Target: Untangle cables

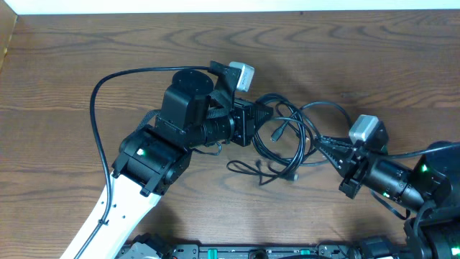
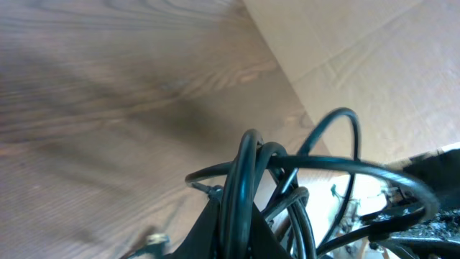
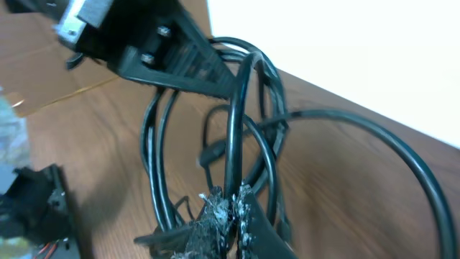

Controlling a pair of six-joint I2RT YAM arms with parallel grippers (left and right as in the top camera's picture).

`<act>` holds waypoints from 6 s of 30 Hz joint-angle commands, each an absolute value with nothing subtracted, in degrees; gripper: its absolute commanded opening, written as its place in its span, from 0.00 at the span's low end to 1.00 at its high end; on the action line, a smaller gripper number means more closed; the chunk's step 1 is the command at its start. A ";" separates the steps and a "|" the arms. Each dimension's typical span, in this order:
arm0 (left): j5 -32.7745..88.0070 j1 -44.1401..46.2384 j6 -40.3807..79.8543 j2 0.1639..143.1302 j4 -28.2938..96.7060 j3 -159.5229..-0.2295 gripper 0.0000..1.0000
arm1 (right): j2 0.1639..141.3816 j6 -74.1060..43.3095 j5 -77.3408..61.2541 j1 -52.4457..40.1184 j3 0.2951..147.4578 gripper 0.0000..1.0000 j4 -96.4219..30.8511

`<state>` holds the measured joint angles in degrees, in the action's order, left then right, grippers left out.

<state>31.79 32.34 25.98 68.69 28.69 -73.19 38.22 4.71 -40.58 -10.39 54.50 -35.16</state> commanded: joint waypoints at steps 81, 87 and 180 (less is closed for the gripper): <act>57.43 35.73 19.11 68.47 18.70 -74.48 0.08 | 47.90 16.67 -45.60 -11.46 54.63 0.30 -34.06; 55.92 35.73 19.09 68.47 18.33 -74.48 0.07 | 47.90 15.18 -45.80 -11.46 54.63 0.29 -33.93; 37.82 34.28 25.82 68.40 23.46 -74.48 0.07 | 43.92 -16.25 -17.50 -7.90 54.63 0.01 -50.61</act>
